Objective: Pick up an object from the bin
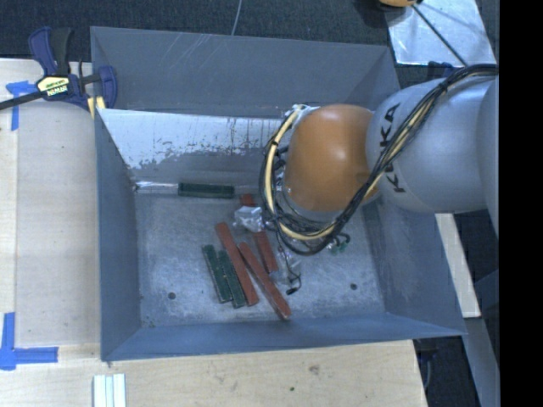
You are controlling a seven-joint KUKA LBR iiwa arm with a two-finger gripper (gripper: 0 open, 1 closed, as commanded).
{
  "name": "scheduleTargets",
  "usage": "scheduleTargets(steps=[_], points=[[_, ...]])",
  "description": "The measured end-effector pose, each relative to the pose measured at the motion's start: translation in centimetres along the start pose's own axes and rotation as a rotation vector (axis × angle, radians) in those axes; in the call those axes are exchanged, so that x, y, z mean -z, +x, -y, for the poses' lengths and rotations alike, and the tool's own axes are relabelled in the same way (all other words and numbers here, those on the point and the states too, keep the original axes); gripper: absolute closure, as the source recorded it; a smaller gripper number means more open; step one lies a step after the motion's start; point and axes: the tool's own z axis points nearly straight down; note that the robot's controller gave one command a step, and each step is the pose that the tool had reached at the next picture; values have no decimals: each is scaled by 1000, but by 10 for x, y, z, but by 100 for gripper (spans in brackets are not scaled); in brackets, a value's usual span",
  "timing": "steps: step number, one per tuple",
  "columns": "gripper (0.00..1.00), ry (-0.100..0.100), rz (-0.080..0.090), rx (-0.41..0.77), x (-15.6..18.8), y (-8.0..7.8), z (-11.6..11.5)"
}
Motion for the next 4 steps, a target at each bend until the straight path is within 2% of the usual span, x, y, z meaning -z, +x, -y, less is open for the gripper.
scheduleTargets(steps=[1,2,3,4], points=[[100,2,10,278,-24,-45,-32],[0,0,2,277,-28,-42,-32],[100,0,2,276,-28,-42,-32],[100,-1,2,276,-28,-42,-32]])
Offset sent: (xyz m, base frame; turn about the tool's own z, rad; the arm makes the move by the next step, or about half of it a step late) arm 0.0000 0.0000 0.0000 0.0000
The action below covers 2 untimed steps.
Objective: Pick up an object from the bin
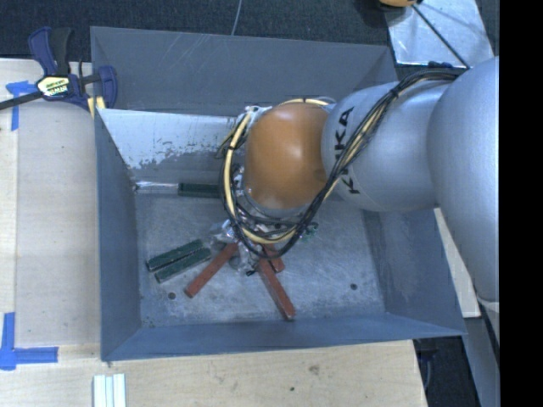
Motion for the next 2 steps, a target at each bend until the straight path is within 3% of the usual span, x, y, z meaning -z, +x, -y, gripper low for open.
scheduleTargets(steps=[1,2], points=[[100,-3,-5,-38,54,2,13],[100,0,-3,-51,106,12,-10]])
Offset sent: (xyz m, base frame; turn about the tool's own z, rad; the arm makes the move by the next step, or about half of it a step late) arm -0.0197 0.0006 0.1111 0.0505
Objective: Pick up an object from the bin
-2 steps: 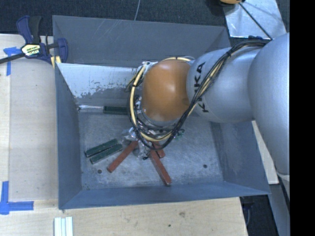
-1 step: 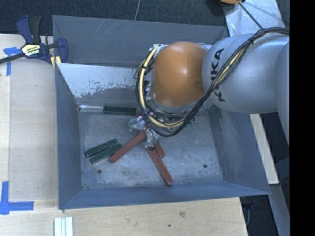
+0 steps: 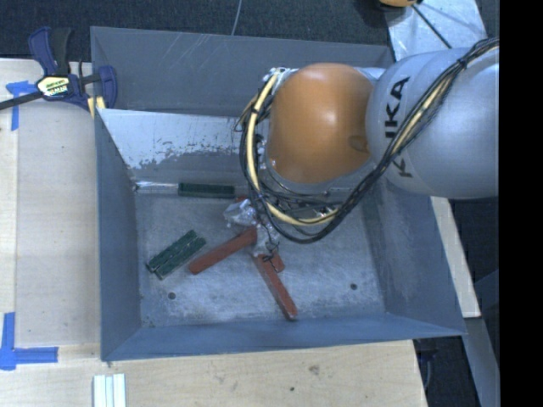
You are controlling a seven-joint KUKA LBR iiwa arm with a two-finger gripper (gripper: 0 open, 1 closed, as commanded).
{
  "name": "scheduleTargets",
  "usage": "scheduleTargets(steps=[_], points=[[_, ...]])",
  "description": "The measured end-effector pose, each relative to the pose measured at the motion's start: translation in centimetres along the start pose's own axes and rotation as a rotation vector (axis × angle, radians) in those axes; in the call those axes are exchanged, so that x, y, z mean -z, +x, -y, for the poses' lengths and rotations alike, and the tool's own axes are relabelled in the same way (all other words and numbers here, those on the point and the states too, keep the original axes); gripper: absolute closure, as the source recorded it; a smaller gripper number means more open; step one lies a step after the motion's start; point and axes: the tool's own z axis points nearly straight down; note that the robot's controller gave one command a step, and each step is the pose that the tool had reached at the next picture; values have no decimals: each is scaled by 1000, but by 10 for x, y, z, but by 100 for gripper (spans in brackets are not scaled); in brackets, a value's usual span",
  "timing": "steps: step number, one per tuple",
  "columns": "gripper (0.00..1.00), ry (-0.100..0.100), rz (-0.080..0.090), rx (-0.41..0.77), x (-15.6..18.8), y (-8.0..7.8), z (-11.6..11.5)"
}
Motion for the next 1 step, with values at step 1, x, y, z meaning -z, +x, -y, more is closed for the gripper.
scheduleTargets(steps=[1], points=[[100,2,4,35,55,-30,42]])
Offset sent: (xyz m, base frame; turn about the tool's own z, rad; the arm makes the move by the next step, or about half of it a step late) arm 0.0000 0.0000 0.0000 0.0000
